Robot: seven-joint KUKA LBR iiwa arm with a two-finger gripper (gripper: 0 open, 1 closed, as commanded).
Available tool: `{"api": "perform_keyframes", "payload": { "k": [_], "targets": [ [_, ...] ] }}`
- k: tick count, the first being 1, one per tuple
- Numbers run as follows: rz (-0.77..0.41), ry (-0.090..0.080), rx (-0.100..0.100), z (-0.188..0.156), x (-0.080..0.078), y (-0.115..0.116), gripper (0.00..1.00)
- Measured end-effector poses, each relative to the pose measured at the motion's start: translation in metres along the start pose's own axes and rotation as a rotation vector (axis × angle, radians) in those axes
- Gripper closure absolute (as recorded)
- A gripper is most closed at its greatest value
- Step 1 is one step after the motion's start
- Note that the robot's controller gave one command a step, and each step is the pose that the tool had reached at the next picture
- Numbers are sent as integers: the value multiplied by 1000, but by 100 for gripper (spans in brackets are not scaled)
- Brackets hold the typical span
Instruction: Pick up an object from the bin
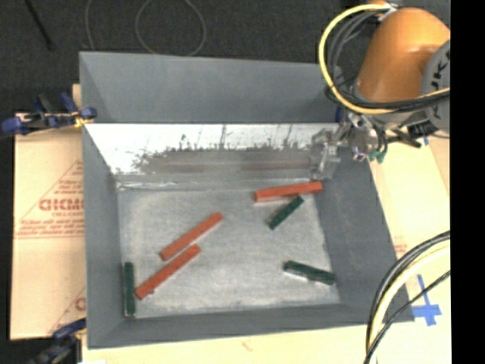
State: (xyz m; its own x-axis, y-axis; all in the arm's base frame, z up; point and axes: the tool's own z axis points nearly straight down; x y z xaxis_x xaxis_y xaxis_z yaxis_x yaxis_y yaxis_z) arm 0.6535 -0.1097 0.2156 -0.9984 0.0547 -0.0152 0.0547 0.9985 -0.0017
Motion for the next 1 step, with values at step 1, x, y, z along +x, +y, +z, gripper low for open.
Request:
{"api": "perform_keyframes", "payload": {
  "k": [1],
  "targets": [
    [0, 9, -1, 5, 2, 0, 0]
  ]
}}
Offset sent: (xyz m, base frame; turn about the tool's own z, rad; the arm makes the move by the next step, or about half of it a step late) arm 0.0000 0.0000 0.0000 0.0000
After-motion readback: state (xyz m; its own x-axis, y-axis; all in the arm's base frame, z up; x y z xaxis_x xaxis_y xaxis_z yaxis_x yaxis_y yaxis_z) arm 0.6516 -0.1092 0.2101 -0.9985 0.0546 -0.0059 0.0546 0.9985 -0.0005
